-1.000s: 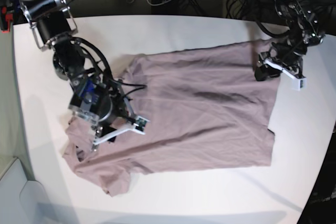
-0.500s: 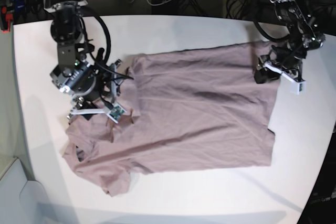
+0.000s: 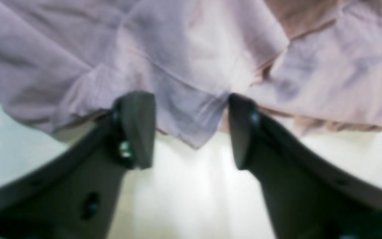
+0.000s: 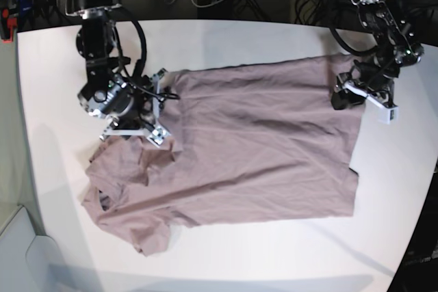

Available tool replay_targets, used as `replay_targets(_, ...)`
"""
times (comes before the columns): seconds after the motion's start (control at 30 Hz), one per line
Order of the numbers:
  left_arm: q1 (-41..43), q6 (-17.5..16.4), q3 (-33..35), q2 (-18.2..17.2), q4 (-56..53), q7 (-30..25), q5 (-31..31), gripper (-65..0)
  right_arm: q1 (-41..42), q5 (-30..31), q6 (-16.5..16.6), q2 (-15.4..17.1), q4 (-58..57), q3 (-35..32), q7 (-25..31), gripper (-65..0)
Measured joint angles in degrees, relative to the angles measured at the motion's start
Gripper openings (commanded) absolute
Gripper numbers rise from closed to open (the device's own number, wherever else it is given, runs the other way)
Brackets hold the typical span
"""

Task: Layout the t-shirt on the table in an organized manner, then fold the t-shirt properly
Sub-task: 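Grasp the shirt near the sleeve with the right gripper and drag it, then move the left gripper inward onto the shirt body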

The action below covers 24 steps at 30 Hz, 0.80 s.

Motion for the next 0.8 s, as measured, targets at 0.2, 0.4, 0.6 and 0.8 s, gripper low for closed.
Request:
replay_targets(0.2, 0.0, 0.0, 0.0, 0.0, 0.0, 0.0, 0.0, -31.8, -0.3, 0.0, 0.0, 0.2, 3.1, -0.1, -0.3, -65.0)
replay_targets(0.4, -0.1, 0.0, 0.0, 0.0, 0.0, 0.0, 0.0, -31.8, -7.6, -0.3, 0.0, 2.5, 16.7, 3.7, -2.9, -65.0)
replay_targets(0.6, -1.1, 0.2, 0.0, 0.0, -0.1, 0.2, 0.4, -31.8, -14.6, -0.1, 0.0, 2.2, 21.6, 6.5, -7.1, -65.0)
replay_targets(0.8, -1.4, 0.2, 0.0, 0.0, -0.2, 0.5, 0.5, -31.8, -22.4, -0.1, 0.0, 0.3, 21.6, 6.5, -11.0, -65.0)
